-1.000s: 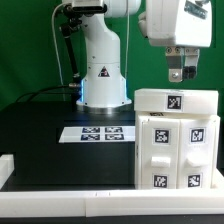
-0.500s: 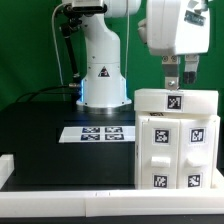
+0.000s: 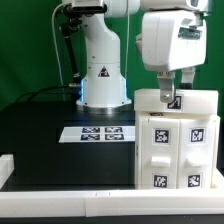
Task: Assemble cabinet
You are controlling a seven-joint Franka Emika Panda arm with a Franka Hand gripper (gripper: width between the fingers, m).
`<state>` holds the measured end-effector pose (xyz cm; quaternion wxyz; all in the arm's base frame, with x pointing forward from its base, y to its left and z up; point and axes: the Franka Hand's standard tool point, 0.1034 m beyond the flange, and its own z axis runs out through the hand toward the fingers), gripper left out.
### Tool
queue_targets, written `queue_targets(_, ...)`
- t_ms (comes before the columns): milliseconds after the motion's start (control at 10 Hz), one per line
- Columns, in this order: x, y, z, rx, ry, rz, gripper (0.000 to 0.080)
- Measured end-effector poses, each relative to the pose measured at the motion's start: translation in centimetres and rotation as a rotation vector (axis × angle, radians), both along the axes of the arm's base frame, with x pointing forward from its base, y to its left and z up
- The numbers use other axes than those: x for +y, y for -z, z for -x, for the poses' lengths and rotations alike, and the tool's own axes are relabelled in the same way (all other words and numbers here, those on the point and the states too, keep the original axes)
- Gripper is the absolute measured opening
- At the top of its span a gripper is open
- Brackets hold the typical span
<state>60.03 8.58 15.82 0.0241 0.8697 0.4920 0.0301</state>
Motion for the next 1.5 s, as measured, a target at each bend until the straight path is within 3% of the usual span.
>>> queue_targets(100, -0.2, 0.01, -0.01, 0.001, 0.004, 0.0, 0.0797)
queue_targets(300, -0.27, 0.0, -0.02, 0.001, 0.005, 0.0, 0.0554)
queue_targets(800, -0.53, -0.01, -0.07, 0.0, 0.102, -0.009, 0.0556)
queue_targets(1500, -0.37, 0.13, -0.44, -0.047, 0.83, -0.085, 0.0557)
